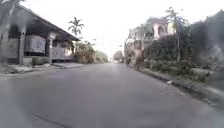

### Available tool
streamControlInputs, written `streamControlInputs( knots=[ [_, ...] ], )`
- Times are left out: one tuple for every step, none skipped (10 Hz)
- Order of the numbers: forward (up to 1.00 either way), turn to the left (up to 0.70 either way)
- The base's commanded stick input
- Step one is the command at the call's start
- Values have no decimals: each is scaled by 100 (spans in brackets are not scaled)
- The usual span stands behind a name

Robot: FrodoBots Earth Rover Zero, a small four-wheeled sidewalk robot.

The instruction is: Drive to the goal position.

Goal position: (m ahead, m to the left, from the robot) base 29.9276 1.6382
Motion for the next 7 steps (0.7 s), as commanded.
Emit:
streamControlInputs(
  knots=[
    [100,0],
    [100,0],
    [100,0],
    [100,0],
    [100,0],
    [100,0],
    [100,0]
  ],
)
